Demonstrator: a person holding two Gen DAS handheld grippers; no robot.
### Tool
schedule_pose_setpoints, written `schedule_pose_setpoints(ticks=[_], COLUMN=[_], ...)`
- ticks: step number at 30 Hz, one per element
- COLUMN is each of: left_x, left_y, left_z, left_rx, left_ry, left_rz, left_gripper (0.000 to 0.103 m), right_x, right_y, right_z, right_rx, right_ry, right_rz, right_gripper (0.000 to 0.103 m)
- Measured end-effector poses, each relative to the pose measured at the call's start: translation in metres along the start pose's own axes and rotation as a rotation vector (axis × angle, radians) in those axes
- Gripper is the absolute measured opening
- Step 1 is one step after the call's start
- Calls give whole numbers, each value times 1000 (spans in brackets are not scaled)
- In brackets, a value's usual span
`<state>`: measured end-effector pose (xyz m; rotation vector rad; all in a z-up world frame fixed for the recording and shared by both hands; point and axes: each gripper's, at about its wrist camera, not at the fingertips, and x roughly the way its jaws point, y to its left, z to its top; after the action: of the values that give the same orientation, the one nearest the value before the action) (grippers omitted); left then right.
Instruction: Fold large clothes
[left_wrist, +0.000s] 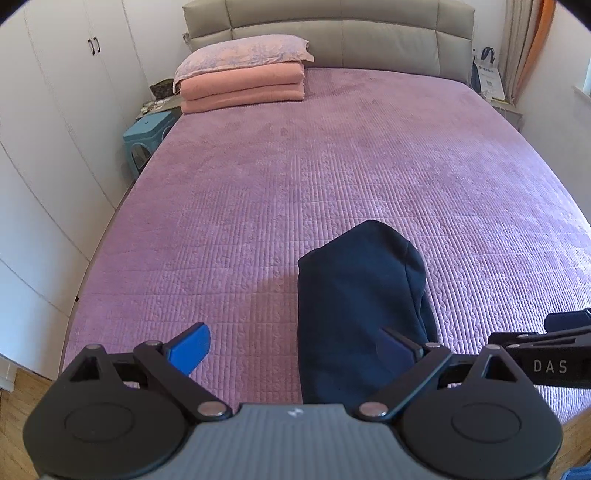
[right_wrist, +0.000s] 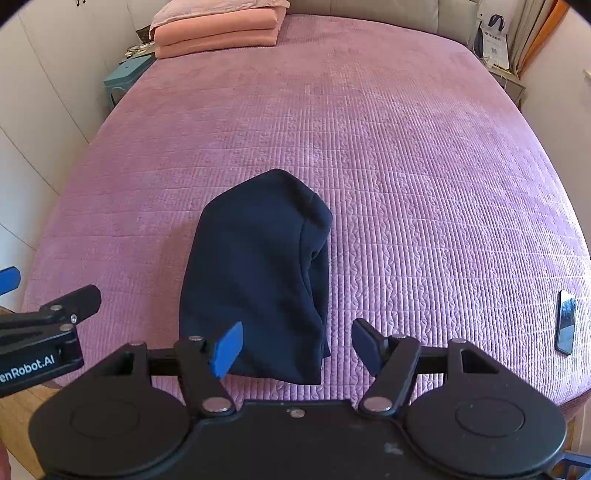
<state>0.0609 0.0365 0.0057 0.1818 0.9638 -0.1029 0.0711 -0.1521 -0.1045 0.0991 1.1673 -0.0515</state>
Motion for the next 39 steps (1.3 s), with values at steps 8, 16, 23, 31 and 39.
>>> schedule_pose_setpoints(ticks=[8,16,23,31,39], left_x=[4,10,14,19,21], left_y=[1,4,1,0,0], left_z=[5,10,13,15,16], left_rx=[9,3,18,23,25], left_ry=[2,14,15,23,25], left_rz=[6,7,7,6,6], left_gripper=[97,97,97,97,97], right_x=[4,6,8,10,11], right_y=[0,-1,-5,-7,-8], right_z=[2,6,8,10,12], right_rx=[7,11,24,28,31], right_ry=[11,13,16,22,26], right_rz=[5,6,9,9,11], right_gripper=[78,78,78,78,78])
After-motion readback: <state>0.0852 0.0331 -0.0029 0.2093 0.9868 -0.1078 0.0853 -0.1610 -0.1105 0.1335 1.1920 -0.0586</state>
